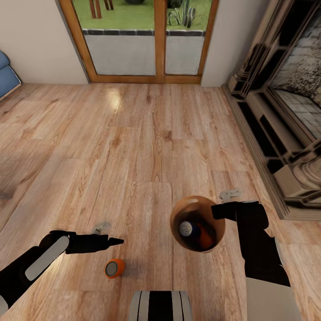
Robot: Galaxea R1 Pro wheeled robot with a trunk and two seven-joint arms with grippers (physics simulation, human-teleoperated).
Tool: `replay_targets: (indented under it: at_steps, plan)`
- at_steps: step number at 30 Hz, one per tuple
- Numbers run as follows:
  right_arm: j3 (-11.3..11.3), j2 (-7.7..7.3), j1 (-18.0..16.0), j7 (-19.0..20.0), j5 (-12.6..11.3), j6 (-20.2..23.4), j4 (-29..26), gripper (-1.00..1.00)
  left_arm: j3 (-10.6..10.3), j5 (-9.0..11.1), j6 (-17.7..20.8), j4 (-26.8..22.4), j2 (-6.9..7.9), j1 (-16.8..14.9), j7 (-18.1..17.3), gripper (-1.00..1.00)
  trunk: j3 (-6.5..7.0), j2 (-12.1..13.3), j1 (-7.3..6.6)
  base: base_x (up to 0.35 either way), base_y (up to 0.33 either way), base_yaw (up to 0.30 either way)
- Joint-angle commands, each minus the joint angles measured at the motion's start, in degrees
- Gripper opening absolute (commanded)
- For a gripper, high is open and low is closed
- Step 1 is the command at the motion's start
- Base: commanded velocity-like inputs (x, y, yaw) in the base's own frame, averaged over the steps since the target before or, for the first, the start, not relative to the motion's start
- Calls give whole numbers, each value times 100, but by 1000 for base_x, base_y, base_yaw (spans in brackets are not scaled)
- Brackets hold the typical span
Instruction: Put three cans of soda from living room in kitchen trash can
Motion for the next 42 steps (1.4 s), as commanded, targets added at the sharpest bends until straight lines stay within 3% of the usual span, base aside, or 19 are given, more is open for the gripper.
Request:
replay_targets:
  at_steps: [1, 6, 14, 19, 20, 21, 24, 35, 37, 40, 42]
  plan:
    - [2, 3, -1, 11, -35, 18, 0, -100, -4, -33, -33, 8, -3, 10, -3, 100, 0, 0, -1, 0, 0, 0]
    - [2, -1, -1, 28, 47, 18, 0, -100, -11, -187, -194, 19, -8, 25, -4, 100, 0, 0, -1, 0, 0, 0]
    - [2, -2, -1, 29, 239, 18, 0, -100, -18, -198, -248, 21, -18, 24, 26, 100, 0, 0, -1, 0, 0, 0]
    - [2, -2, -1, 29, 327, 18, 0, -100, -133, -354, -327, 125, -137, 24, 188, 100, 0, 0, -1, 0, 0, 0]
    - [2, -2, -1, 29, -694, 18, 0, -100, -409, -1062, -477, 232, -525, 25, 1656, 100, 0, 0, -1, 0, 0, 0]
    - [2, -2, -1, 29, -695, 18, 0, -100, -498, -1214, -584, 377, -766, 25, 2163, 100, 0, 0, -1, 0, 0, 0]
    - [2, -2, -1, 29, -696, 18, 0, -100, -571, -1384, -677, 745, -1053, 26, 2666, 100, 0, 0, -1, 0, 0, 0]
    - [2, -2, -1, 29, -696, 18, 0, -100, -601, -1450, -714, 938, -1153, 22, 2839, 100, 0, 0, -1, 0, 0, 0]
    - [2, -2, -1, 31, -696, 18, 0, -100, -638, -1458, -793, 1249, -1201, 18, 2840, 100, 0, 0, -1, 0, 0, 0]
    - [2, -2, -1, 30, -696, 18, 0, -100, -684, -1596, -1022, 1996, -1543, 17, 2832, 100, 0, 0, -1, 0, 0, 0]
    - [2, -2, -1, 34, -696, 18, 0, -100, -689, -1837, -1211, 2292, -1743, 17, 2822, 100, 0, 0, -1, 0, 0, 0]
